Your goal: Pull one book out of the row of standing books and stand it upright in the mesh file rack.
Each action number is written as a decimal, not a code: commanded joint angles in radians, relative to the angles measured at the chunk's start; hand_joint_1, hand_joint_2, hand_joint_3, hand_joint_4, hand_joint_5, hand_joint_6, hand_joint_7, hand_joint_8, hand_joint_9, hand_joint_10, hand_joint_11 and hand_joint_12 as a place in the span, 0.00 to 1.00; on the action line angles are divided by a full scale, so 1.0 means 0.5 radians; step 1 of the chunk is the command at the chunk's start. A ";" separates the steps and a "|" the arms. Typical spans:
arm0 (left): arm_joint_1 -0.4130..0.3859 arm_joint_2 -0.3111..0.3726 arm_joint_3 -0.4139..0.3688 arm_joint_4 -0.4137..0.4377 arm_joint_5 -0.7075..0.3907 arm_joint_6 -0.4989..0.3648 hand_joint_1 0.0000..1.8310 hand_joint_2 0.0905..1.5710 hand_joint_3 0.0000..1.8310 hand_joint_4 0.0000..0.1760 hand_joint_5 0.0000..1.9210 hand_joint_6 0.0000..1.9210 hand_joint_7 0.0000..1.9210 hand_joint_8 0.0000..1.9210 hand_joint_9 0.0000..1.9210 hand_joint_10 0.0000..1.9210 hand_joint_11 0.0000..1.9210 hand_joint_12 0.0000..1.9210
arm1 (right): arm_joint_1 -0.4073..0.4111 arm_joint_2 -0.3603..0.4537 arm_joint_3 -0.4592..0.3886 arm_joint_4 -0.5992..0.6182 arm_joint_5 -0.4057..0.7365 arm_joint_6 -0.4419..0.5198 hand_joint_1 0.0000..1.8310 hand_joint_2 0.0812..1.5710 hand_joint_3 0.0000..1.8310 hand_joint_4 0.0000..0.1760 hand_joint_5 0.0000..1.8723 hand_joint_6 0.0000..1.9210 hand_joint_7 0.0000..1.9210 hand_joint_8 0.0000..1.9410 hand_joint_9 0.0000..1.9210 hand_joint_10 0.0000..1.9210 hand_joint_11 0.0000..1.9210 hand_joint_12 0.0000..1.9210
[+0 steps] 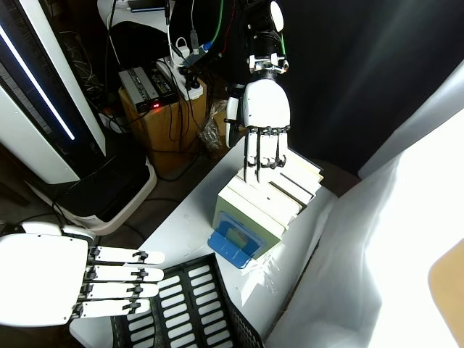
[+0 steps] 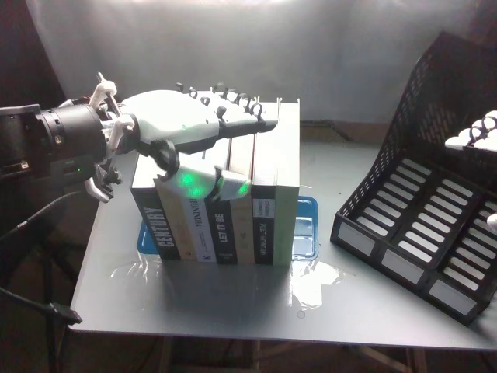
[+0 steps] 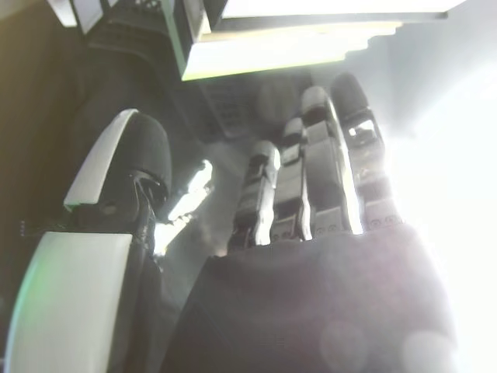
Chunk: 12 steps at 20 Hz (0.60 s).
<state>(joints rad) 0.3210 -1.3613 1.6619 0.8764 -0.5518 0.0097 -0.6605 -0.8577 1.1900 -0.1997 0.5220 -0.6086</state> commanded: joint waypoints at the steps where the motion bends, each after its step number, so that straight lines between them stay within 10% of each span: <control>1: 0.003 0.017 0.010 -0.081 -0.136 -0.004 0.00 0.77 0.01 0.28 0.00 0.00 0.00 0.00 0.00 0.00 0.00 0.00 | 0.029 0.020 0.019 0.045 0.170 0.000 0.11 0.77 0.01 0.00 0.00 0.00 0.00 0.00 0.00 0.00 0.00 0.00; 4: 0.024 0.026 0.014 -0.151 -0.117 -0.004 0.00 0.75 0.00 0.41 0.00 0.00 0.00 0.00 0.00 0.00 0.00 0.00 | 0.032 0.016 0.019 0.043 0.168 -0.001 0.08 0.75 0.00 0.00 0.00 0.00 0.00 0.00 0.00 0.00 0.00 0.00; 12: 0.039 0.053 0.056 -0.277 0.004 -0.004 0.00 0.74 0.00 0.27 0.00 0.00 0.00 0.00 0.00 0.00 0.00 0.00 | 0.032 0.007 0.024 0.050 0.164 0.000 0.10 0.75 0.00 0.00 0.00 0.00 0.00 0.00 0.00 0.00 0.00 0.00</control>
<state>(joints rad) 0.3416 -1.3483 1.6852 0.7773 -0.4816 0.0097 -0.6533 -0.8661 1.1965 -0.1947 0.5137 -0.6086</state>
